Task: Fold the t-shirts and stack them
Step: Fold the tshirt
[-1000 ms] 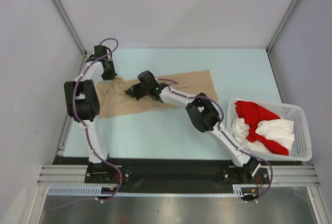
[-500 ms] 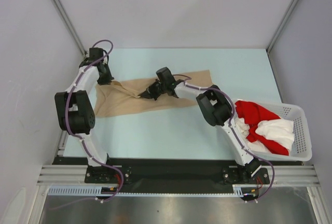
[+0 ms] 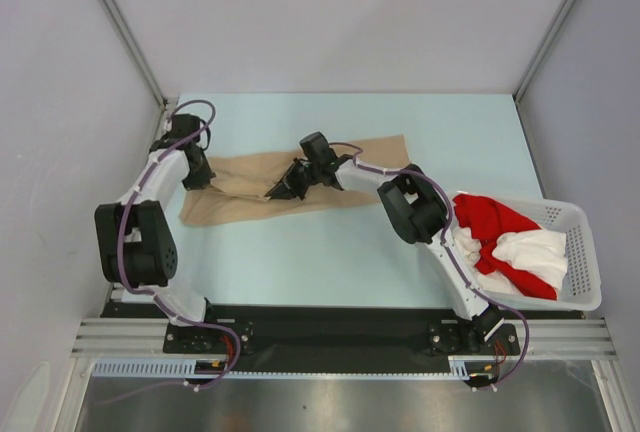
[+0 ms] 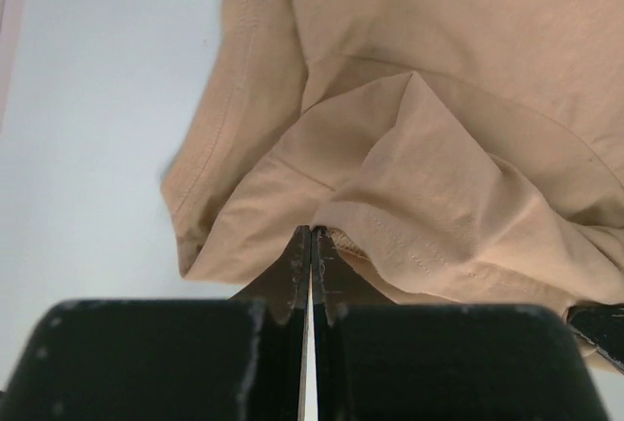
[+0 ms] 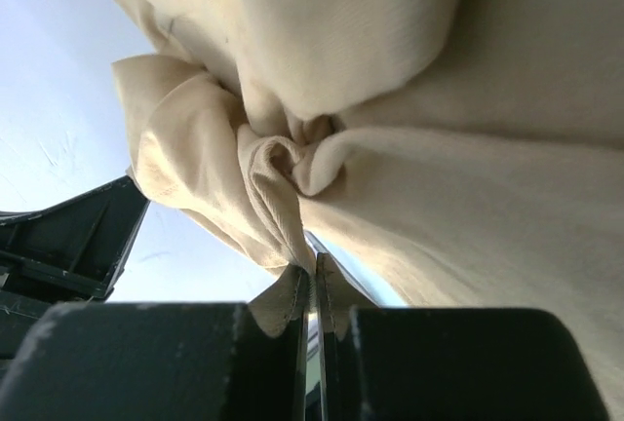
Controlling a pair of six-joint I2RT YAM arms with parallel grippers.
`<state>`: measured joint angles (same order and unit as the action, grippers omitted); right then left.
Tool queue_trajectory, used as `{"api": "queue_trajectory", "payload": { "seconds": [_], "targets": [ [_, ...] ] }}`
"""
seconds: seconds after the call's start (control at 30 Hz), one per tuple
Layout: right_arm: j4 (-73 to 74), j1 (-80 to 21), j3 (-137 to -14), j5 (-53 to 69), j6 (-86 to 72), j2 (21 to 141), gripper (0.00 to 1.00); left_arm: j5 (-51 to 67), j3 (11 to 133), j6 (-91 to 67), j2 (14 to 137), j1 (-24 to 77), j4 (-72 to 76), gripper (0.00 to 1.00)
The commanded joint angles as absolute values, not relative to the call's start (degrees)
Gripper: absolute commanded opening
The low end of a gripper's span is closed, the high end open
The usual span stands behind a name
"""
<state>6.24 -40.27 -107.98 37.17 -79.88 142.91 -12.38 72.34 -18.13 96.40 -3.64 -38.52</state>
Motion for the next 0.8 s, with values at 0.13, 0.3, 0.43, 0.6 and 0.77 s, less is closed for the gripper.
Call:
{"api": "queue_trajectory", "payload": {
  "seconds": [0.13,0.3,0.43,0.6,0.77],
  "targets": [
    [11.87,-39.64,-110.56,38.76,-75.59,141.07,0.14,-18.64,64.79,-23.46,89.04,-4.57,-38.76,0.01],
    [21.31,-38.76,-113.29,39.03,-64.89,139.40,0.44,-17.14,61.61,-23.74,86.05,-8.52,-37.97,0.61],
    [27.94,-37.18,-113.38,31.84,-49.70,135.18,0.55,-9.28,61.44,-20.67,81.13,-10.37,-30.72,0.74],
    [26.45,-37.26,-120.22,32.17,-49.04,138.67,0.60,5.78,66.00,-15.66,87.59,-10.90,-25.40,0.71],
    [26.99,-39.11,-126.82,31.12,-53.17,143.52,0.59,9.41,74.96,-12.75,98.51,-11.60,-30.84,0.64]
  ]
}}
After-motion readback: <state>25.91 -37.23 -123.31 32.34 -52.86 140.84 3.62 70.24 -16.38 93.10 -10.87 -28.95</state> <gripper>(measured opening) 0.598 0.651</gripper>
